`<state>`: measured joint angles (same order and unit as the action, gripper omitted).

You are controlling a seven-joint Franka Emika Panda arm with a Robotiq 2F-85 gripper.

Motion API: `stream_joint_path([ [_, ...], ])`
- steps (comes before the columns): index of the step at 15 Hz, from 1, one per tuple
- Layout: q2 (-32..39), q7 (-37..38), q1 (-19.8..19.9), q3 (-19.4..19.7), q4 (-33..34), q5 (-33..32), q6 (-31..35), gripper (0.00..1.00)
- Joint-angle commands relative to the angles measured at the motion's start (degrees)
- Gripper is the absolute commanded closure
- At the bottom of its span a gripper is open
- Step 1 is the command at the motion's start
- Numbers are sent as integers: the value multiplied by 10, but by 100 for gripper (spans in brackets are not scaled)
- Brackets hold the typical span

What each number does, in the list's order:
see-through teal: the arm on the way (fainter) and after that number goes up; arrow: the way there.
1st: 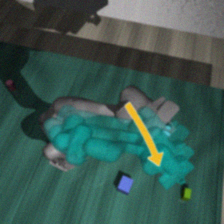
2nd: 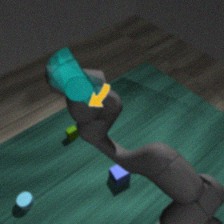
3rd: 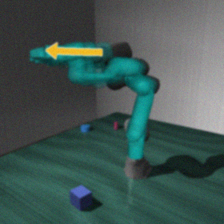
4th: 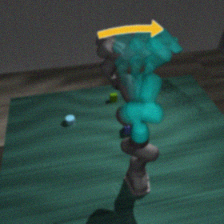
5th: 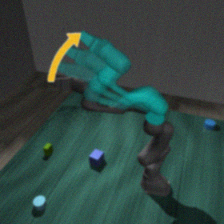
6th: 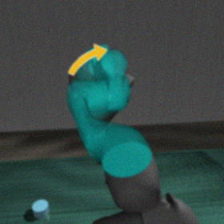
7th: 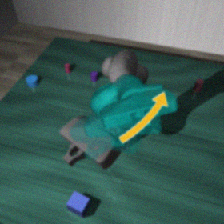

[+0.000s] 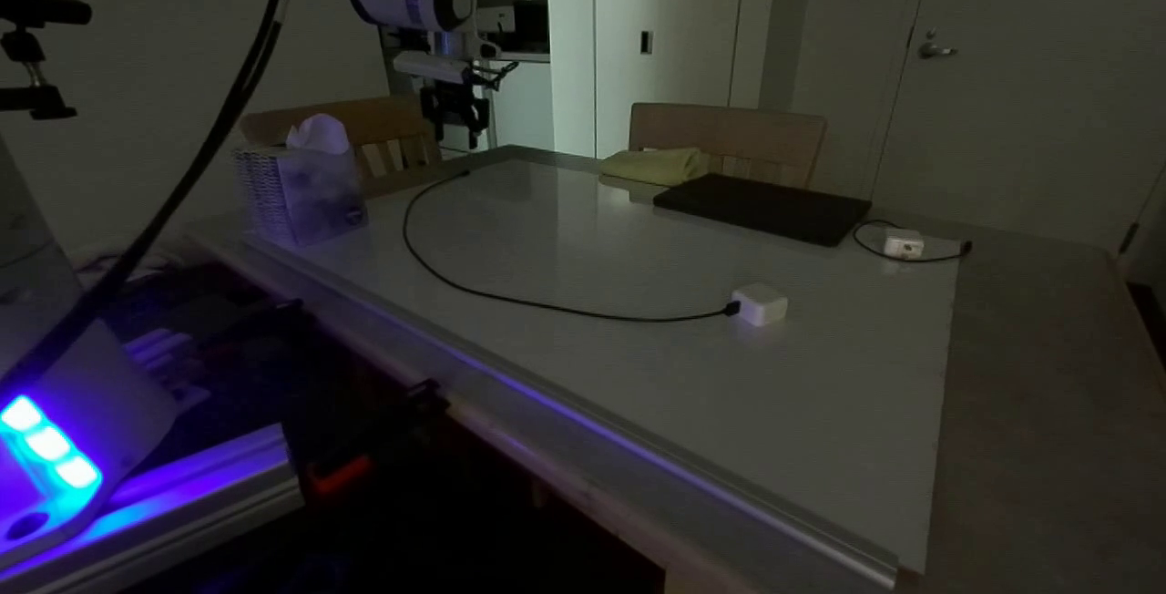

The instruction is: Unwind the charger on the table

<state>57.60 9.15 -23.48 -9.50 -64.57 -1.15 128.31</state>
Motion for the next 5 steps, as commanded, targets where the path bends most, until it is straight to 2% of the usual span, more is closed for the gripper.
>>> stream_joint_path([
  [1,-69,93,-23,37,-90,-17,33,0],
  [5,-124,177,-40,66,-157,-22,43,0],
])
